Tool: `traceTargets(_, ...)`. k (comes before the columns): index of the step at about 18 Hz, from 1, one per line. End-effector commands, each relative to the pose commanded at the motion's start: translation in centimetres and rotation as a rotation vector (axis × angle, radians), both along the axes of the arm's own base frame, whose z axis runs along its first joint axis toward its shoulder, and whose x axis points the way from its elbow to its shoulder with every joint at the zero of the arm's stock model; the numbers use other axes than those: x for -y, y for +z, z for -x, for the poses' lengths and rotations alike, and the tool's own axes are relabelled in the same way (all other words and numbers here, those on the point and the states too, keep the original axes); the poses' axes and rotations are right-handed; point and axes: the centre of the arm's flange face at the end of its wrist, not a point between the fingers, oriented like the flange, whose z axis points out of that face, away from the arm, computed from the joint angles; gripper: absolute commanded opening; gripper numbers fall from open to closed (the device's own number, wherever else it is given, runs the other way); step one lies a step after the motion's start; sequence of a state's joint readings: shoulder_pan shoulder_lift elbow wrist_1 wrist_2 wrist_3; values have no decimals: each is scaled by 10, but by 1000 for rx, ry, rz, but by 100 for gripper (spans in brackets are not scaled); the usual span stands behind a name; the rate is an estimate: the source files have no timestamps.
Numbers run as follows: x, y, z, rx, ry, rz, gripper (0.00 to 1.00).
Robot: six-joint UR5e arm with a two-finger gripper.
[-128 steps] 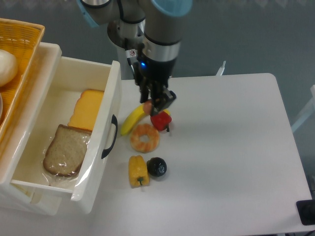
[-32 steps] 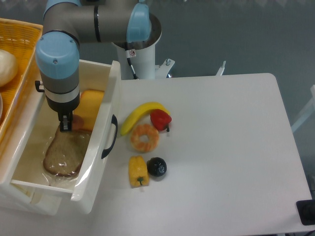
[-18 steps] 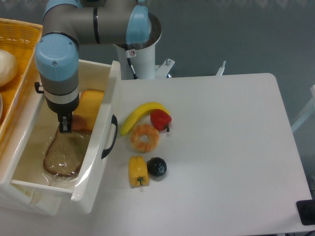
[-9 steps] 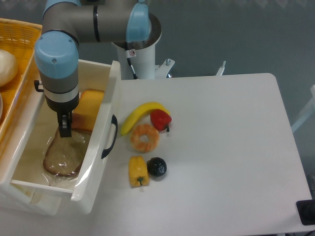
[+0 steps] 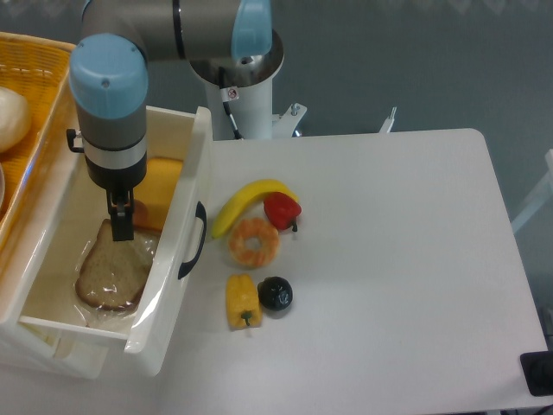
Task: Place the egg in the upper white drawer
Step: 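Open the gripper, release the egg, and raise the gripper out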
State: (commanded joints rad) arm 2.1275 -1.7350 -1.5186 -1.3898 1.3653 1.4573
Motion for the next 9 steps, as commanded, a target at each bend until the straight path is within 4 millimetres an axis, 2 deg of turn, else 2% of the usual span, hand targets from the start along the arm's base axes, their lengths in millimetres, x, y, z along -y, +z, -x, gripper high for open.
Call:
traceTargets(5,19,21,11,1,117,-22,100)
traceTargets(9,24,32,16,15,254,-37,100)
